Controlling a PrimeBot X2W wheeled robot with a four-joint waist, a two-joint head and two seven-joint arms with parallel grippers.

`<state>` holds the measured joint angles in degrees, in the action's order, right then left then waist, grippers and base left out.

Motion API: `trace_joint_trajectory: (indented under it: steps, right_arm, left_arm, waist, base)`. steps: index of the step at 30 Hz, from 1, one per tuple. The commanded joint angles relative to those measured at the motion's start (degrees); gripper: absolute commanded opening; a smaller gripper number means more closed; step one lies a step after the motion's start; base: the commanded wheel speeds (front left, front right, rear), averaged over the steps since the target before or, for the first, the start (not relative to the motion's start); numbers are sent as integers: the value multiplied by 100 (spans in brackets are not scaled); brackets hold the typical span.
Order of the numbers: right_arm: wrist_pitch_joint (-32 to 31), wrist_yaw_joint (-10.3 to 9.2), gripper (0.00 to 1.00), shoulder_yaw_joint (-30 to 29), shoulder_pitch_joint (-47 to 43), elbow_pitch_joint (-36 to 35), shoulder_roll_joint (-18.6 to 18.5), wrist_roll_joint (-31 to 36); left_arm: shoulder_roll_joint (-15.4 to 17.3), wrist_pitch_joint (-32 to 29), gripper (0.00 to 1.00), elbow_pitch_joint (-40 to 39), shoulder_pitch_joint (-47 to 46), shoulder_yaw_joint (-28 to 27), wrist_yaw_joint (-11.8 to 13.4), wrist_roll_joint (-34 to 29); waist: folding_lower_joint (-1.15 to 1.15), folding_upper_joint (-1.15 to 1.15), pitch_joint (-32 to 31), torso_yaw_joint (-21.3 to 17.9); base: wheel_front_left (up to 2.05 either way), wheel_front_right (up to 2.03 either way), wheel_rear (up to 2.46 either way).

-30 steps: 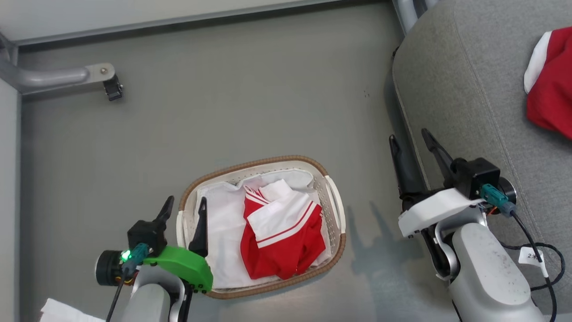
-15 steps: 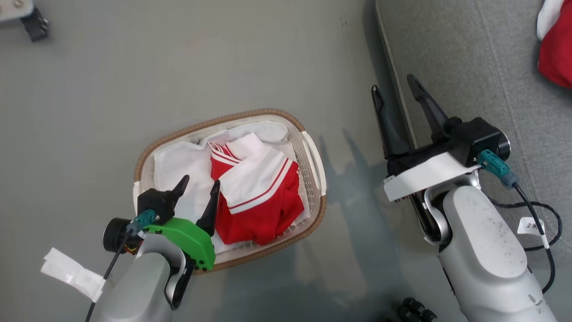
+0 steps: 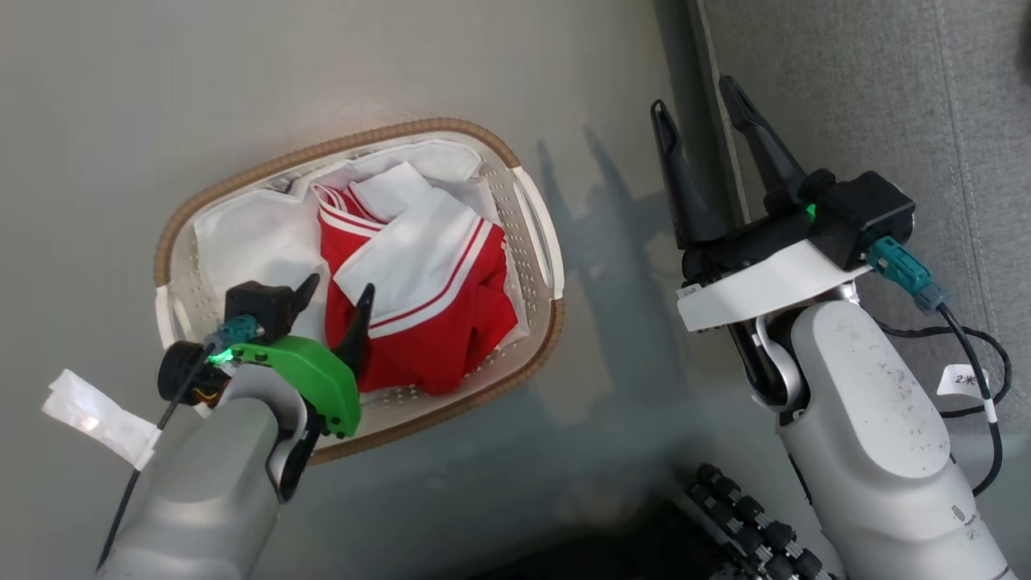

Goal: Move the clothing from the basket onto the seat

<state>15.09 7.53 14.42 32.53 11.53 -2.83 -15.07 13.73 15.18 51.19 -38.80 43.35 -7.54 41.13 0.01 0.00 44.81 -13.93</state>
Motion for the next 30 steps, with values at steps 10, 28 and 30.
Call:
trace_joint_trajectory:
  steps: [10,28,30]
  right_arm:
    - [11,-8,100,2,76,-102,-17,-129]
    - [11,-8,100,102,87,-41,-17,-264]
    - [11,-8,100,119,81,-43,-17,-264]
  left_arm:
    - [199,-218,100,395,-390,950,10,982]
    - [313,-269,100,116,-852,2304,10,2093]
    - [325,-264,100,81,-914,2465,10,2166]
  waist:
    - [-1,0,506,-242]
    - [-1,0,612,-278]
    - [-1,0,625,-298]
  base:
    - [0,0,0]
    - [0,0,0]
    - [0,0,0]
